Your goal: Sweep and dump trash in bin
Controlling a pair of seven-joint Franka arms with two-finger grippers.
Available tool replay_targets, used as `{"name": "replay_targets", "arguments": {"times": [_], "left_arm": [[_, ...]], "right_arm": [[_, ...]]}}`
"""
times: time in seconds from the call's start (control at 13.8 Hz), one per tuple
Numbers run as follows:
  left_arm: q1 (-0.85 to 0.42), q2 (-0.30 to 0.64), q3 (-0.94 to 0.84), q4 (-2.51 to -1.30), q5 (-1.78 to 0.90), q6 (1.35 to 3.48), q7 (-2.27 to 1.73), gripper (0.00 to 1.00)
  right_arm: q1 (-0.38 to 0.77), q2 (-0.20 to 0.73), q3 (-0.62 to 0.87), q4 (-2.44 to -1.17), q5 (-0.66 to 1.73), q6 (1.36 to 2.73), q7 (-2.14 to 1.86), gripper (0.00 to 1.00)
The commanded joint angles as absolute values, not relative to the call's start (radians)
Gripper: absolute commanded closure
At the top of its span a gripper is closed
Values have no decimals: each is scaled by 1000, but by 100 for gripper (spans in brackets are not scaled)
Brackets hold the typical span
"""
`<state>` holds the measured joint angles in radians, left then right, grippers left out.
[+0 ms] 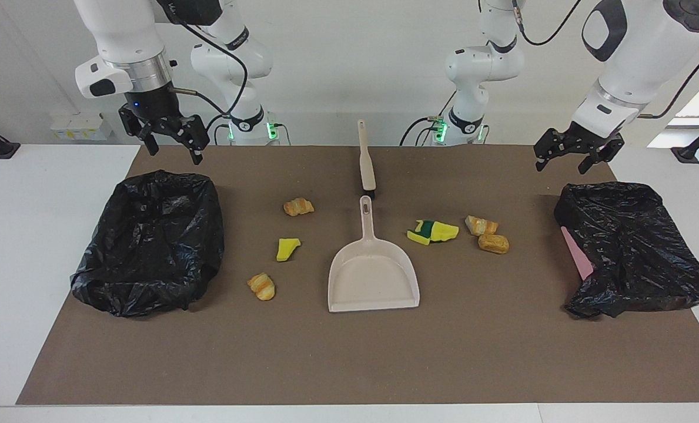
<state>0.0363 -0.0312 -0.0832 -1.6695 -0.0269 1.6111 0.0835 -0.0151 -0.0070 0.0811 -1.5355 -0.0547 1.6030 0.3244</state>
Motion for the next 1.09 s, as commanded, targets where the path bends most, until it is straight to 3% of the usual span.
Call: {"name": "replay_targets", "arguments": {"times": [0.0,0.44,1.02], "left_arm": [[49,-49,-87,-1683,-34,1624,80,0],[34,-44,-89,-1627,-2,1569,86,0],[-110,-129,-100,-1882,-83,1716,16,0]], "right_arm": [[-26,-21,86,-1549,-35,1591,302,0],[-25,-25,89,-1551,-35,1580,301,0],[-25,-28,91,-1545,-9,1543,250,0]]}}
